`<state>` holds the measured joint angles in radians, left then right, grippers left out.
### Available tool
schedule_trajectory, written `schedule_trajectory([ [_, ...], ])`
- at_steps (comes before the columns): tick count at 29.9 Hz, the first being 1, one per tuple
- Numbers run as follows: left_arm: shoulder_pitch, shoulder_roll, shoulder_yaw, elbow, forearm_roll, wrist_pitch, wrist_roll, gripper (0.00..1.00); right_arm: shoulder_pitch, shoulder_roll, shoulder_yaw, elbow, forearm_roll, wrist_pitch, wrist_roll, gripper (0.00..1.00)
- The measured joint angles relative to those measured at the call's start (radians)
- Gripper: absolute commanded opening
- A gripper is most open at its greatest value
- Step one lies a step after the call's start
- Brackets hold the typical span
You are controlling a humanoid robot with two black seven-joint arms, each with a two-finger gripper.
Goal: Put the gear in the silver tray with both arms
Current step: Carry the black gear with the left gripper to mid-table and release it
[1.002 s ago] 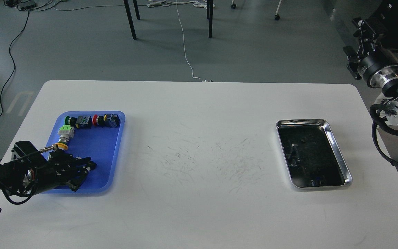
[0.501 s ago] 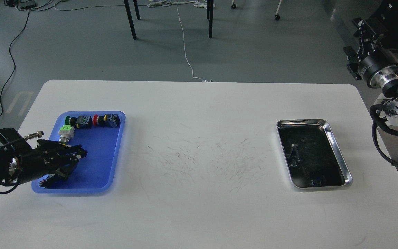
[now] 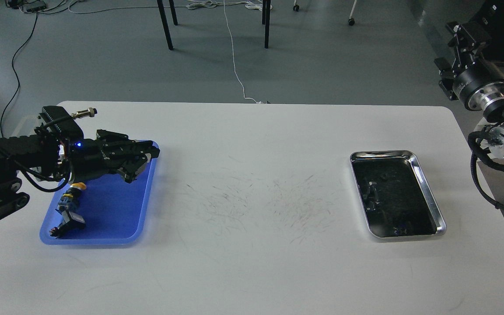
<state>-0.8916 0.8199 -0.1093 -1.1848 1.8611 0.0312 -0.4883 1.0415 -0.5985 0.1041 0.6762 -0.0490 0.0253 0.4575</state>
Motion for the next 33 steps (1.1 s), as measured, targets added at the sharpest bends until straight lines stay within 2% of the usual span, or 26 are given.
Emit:
schedule_trajectory([
  [6,-0.001,-0.136,0.008,-0.003,0.009,-0.036,0.000,0.18,-0.008,-0.037,0.047,0.005,0.019,-0.001,-0.008,0.89],
  [15,0.007,-0.290,0.014,0.020,0.013,-0.072,0.000,0.19,-0.024,-0.034,0.096,0.005,0.137,-0.002,-0.035,0.91],
  [33,0.010,-0.560,0.072,0.215,0.012,-0.077,0.000,0.19,-0.038,0.038,0.149,-0.007,0.161,-0.020,-0.035,0.93],
])
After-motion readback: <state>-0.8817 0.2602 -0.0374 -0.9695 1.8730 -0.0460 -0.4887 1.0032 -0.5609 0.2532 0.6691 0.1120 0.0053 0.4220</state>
